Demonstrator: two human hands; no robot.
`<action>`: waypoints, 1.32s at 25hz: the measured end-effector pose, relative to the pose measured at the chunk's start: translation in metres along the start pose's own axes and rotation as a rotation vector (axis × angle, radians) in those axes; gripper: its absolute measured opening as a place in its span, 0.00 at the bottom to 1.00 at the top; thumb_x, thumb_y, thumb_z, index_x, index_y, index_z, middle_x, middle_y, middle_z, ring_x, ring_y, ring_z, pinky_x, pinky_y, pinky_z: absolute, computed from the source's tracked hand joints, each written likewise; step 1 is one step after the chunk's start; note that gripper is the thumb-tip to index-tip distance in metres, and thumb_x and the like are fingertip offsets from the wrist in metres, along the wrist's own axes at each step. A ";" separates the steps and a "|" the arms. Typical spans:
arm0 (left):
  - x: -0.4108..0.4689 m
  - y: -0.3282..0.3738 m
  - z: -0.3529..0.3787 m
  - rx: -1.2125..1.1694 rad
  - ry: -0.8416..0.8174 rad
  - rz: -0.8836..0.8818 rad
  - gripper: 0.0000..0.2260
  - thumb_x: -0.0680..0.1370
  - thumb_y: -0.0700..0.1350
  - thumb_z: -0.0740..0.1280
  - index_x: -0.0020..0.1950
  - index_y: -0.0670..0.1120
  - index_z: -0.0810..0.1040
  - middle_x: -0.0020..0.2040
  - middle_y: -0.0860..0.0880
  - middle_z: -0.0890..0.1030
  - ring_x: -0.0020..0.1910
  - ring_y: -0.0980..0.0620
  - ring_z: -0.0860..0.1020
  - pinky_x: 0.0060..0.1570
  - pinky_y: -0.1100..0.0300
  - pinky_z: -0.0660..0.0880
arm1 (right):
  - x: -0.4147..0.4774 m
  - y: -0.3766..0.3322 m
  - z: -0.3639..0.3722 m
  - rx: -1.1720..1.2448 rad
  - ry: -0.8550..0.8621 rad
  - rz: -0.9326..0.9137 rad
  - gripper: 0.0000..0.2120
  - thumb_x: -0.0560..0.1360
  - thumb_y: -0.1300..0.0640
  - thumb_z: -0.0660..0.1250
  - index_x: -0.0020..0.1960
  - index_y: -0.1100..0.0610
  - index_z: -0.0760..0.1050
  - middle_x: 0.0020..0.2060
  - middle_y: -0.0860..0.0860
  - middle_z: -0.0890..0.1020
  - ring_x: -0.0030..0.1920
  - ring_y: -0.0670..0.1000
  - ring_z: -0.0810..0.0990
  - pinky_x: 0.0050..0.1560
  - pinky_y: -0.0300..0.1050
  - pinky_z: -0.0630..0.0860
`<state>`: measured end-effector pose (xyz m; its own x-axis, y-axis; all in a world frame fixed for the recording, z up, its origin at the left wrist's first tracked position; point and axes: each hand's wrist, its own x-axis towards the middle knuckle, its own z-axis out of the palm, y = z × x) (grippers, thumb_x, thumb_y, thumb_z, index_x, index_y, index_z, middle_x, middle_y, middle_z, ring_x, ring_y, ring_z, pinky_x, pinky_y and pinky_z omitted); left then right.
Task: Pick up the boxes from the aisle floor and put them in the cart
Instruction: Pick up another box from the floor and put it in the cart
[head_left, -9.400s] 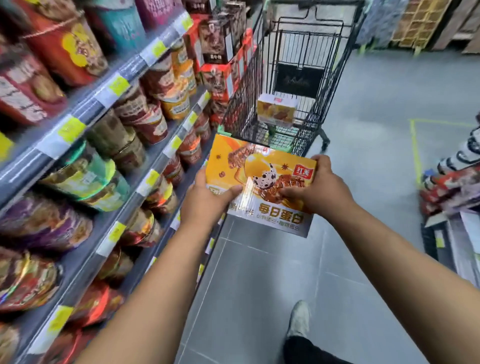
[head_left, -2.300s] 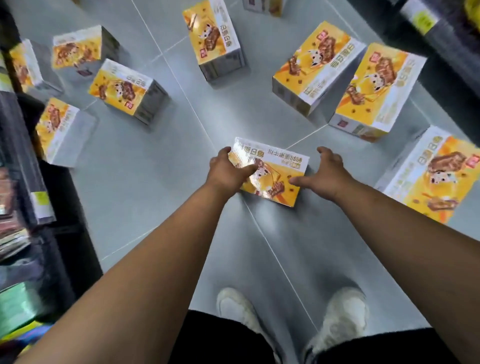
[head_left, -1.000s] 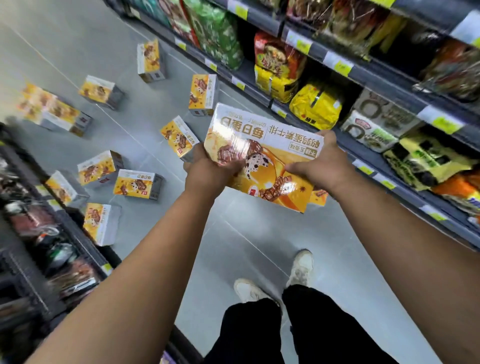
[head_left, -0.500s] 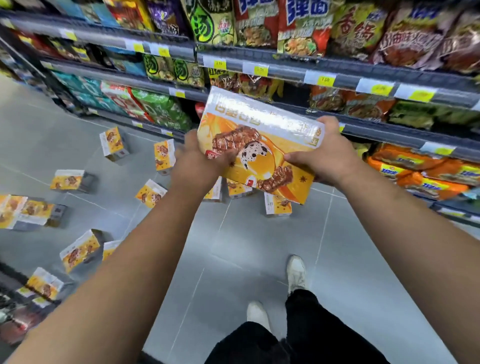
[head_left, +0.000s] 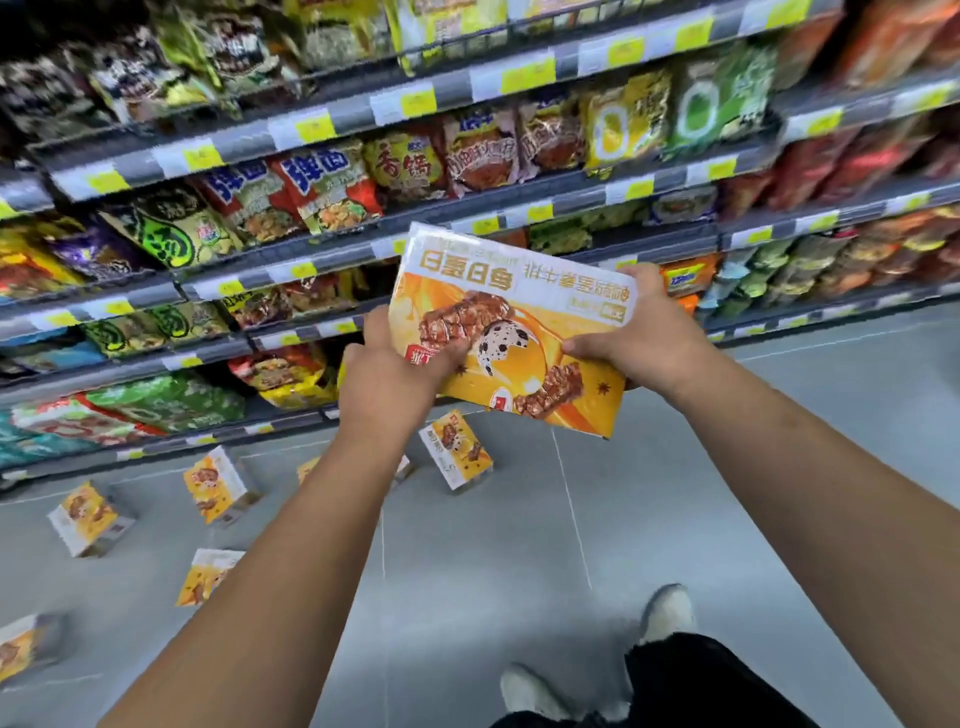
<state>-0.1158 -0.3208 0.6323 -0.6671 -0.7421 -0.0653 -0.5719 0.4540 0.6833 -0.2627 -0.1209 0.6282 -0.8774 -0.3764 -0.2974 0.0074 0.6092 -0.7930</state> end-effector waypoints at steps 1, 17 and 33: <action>-0.001 0.020 0.018 0.003 -0.032 0.032 0.35 0.67 0.68 0.71 0.69 0.56 0.64 0.59 0.46 0.73 0.50 0.46 0.74 0.50 0.52 0.74 | 0.002 0.014 -0.024 0.011 0.033 0.018 0.45 0.60 0.46 0.81 0.68 0.45 0.58 0.57 0.49 0.77 0.52 0.56 0.79 0.47 0.61 0.80; -0.023 0.381 0.354 -0.024 -0.341 0.425 0.36 0.67 0.68 0.71 0.68 0.54 0.65 0.59 0.47 0.77 0.58 0.44 0.76 0.48 0.54 0.71 | 0.050 0.226 -0.420 0.133 0.424 0.297 0.44 0.61 0.47 0.81 0.67 0.42 0.56 0.56 0.50 0.76 0.53 0.58 0.78 0.43 0.61 0.81; 0.019 0.677 0.641 0.054 -0.694 0.840 0.36 0.67 0.68 0.71 0.69 0.53 0.66 0.58 0.45 0.77 0.57 0.42 0.76 0.49 0.53 0.72 | 0.156 0.370 -0.665 0.170 0.842 0.617 0.44 0.60 0.44 0.80 0.66 0.44 0.57 0.56 0.50 0.79 0.52 0.58 0.80 0.48 0.61 0.80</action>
<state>-0.8215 0.2889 0.6279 -0.9690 0.2470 -0.0005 0.1831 0.7196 0.6698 -0.7160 0.5099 0.6417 -0.7478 0.6104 -0.2611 0.5755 0.3998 -0.7134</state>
